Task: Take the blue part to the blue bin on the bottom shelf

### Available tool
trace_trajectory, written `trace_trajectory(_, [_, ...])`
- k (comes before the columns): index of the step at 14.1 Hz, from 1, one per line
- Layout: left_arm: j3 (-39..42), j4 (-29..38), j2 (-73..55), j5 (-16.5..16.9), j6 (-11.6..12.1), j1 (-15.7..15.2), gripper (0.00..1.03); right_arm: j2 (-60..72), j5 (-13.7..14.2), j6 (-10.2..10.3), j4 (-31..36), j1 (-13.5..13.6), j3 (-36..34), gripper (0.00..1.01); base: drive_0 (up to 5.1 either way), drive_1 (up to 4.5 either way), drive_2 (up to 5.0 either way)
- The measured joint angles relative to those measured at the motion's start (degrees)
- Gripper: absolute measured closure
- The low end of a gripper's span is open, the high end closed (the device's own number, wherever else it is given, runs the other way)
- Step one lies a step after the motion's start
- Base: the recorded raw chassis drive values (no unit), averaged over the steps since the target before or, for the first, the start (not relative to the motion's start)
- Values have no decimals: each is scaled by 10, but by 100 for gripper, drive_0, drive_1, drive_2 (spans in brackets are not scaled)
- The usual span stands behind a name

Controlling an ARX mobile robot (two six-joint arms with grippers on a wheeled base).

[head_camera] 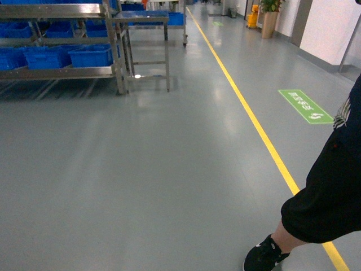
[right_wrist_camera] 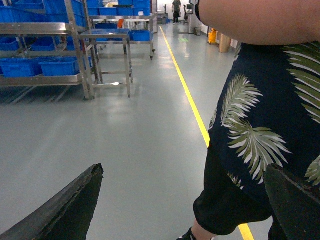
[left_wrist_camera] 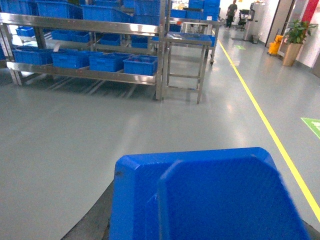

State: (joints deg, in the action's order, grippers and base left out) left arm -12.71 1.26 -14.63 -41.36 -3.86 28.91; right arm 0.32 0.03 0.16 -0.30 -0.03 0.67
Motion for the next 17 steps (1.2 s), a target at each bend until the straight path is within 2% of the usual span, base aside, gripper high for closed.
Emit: trace_trajectory(17, [0,0,0,-2,0,-2,59,0,0,0,0,0,0,3,-19,-19,-19])
